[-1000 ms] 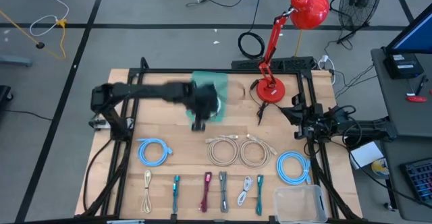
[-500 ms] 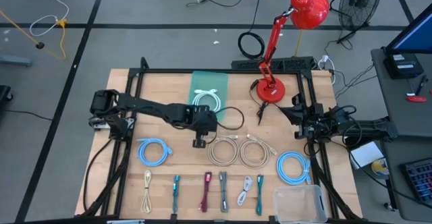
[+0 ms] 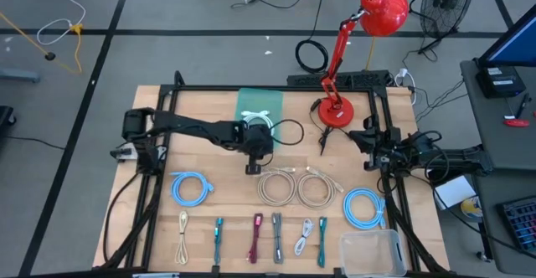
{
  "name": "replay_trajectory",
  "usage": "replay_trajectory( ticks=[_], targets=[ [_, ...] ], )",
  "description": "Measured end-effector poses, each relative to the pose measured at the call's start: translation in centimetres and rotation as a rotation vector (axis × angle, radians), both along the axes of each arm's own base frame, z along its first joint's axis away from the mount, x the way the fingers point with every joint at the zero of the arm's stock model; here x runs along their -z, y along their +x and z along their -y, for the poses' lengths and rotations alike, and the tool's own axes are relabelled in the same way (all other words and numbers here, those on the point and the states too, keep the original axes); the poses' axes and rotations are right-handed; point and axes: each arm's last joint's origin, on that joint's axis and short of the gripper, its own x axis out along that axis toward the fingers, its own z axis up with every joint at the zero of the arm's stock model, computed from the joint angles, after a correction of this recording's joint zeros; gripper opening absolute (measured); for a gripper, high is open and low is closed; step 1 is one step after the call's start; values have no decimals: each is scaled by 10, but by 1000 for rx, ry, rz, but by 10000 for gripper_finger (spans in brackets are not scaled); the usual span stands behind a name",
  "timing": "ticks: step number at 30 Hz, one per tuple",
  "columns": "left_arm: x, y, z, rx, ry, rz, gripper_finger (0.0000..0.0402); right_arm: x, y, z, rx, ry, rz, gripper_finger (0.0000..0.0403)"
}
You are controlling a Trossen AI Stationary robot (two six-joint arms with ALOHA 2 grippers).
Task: Pick & Place USB Port
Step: Adjust the green bin on the table
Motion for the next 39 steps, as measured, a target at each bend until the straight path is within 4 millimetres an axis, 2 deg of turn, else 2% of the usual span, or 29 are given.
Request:
replay_trajectory(
  ticks=[4,9,13,21,39],
  targets=[
    [22,7,-3,2,6,-31,0,0,1,0,-1,0,-5,4],
    [30,8,-9,-8,9,-35,0,1,1,0,0,1,-8,4],
    [19,7,-19,-33,25,7,0,1,1,0,0,1,-8,4],
    [16,6,-40,-82,37,32,0,1,1,0,-2,0,-9,4],
    [-3,16,-56,-94,51,104,0,1,1,0,-2,0,-9,4]
  ],
)
